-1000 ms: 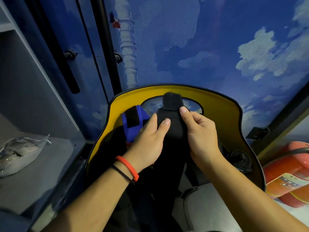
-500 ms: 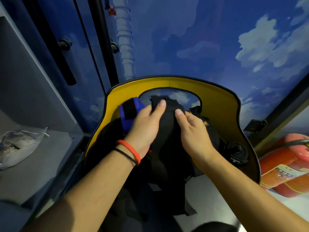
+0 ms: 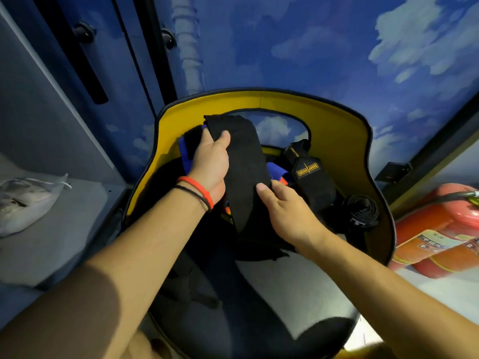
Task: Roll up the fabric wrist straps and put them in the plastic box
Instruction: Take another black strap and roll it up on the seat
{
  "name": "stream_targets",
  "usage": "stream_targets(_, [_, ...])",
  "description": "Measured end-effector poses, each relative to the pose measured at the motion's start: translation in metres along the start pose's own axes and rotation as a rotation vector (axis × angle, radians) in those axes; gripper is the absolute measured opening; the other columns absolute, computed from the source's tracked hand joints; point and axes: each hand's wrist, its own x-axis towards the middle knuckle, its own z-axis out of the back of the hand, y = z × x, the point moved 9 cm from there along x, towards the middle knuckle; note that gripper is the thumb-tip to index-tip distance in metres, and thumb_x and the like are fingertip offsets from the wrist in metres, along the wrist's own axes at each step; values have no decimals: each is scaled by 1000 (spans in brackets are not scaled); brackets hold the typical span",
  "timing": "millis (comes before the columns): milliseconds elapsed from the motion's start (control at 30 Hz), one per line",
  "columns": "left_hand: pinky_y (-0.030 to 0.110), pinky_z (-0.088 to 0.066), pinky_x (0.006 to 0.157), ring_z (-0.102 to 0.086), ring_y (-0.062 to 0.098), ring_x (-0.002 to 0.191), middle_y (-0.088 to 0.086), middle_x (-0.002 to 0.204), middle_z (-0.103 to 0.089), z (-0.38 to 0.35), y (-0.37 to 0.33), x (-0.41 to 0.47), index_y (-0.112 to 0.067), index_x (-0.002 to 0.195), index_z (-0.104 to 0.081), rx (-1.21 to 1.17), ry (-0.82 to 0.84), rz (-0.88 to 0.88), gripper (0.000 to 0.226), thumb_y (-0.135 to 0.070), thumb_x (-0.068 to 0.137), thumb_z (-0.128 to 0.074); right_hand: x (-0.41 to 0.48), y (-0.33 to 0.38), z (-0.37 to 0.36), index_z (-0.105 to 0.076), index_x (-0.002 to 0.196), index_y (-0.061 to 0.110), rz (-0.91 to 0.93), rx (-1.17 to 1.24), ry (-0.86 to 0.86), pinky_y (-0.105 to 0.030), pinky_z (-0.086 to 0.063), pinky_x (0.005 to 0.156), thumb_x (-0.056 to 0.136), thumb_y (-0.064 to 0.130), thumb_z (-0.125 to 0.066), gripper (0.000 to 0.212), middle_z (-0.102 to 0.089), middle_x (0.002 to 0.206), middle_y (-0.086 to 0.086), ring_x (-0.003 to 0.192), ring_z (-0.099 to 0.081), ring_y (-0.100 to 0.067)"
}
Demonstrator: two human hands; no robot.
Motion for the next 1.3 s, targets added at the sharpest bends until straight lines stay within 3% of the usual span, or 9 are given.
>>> stream_targets(100, [57, -52, 97, -60, 32, 124, 7, 143, -57, -8, 7, -7, -28, 150, -39, -36, 25, 109, 90, -60, 70, -63, 0, -10, 7, -68, 111, 11, -26, 50, -48, -39, -51, 97, 105, 44, -48, 39, -74, 107, 0, 105, -67, -18])
stream_targets(267, [51, -59, 87, -72, 28, 103, 9, 118, -72, -42, 15, -25, -16, 128, -61, -48, 241, 122, 33, -19, 96, -67, 2, -28, 20, -72, 111, 19, -137, 250, -61, -49, -51, 103, 104, 40, -50, 31, -77, 110, 2, 108, -71, -20])
stream_targets(367, [50, -55, 97, -67, 23, 113, 2, 125, -68, -48, 19, -24, -20, 137, -53, 145, 288, 3, 52, -9, 90, -71, 5, -41, 23, -72, 119, 17, -221, 345, -49, -45, -52, 103, 104, 38, -54, 31, -74, 120, -2, 115, -69, -21])
stream_targets(467, [46, -48, 107, -54, 19, 129, -3, 147, -51, -47, 22, -22, -25, 158, -22, 220, 292, -31, 86, -6, 89, -70, -5, -46, 14, -73, 116, 15, -279, 369, 48, -37, -57, 94, 105, 34, -53, 30, -78, 108, -2, 102, -74, -19])
stream_targets(567, [44, -41, 114, -39, 17, 141, -4, 158, -33, -41, 22, -16, -26, 161, -5, 224, 245, -65, 91, -4, 95, -64, -18, -55, 3, -73, 117, 15, -286, 321, 88, -36, -56, 98, 104, 34, -55, 29, -78, 108, 0, 102, -74, -16])
stream_targets(900, [43, -49, 106, -51, 20, 131, 2, 152, -45, -38, 50, -2, -29, 160, -12, 284, 254, -32, 85, 2, 96, -59, -53, -105, -14, -52, 145, 13, -364, -10, 190, -35, -40, 115, 104, 47, -48, 53, -60, 139, 4, 129, -54, -15])
stream_targets(1000, [41, -47, 109, -51, 18, 131, 2, 149, -49, -40, 63, 1, -29, 160, -13, 370, 320, -64, 84, 3, 96, -58, -56, -110, -11, -52, 142, 5, -369, -56, 179, -23, -42, 100, 106, 39, -48, 49, -61, 123, 2, 118, -56, -13])
stream_targets(1133, [42, -33, 119, -37, 20, 144, 3, 160, -32, -45, 86, 0, -27, 160, 2, 583, 410, -82, 86, -9, 99, -57, -62, -127, -17, -59, 125, -3, -414, -140, 194, -43, -45, 101, 107, 39, -47, 48, -66, 122, -18, 120, -59, -35])
stream_targets(1300, [41, -24, 122, -26, 26, 150, 9, 164, -23, -51, 83, 7, -18, 161, -4, 854, 349, -212, 98, -26, 91, -71, -59, -143, -10, -66, 108, 16, -510, -106, 160, -25, -52, 73, 106, 34, -52, 23, -67, 98, 2, 89, -63, -12])
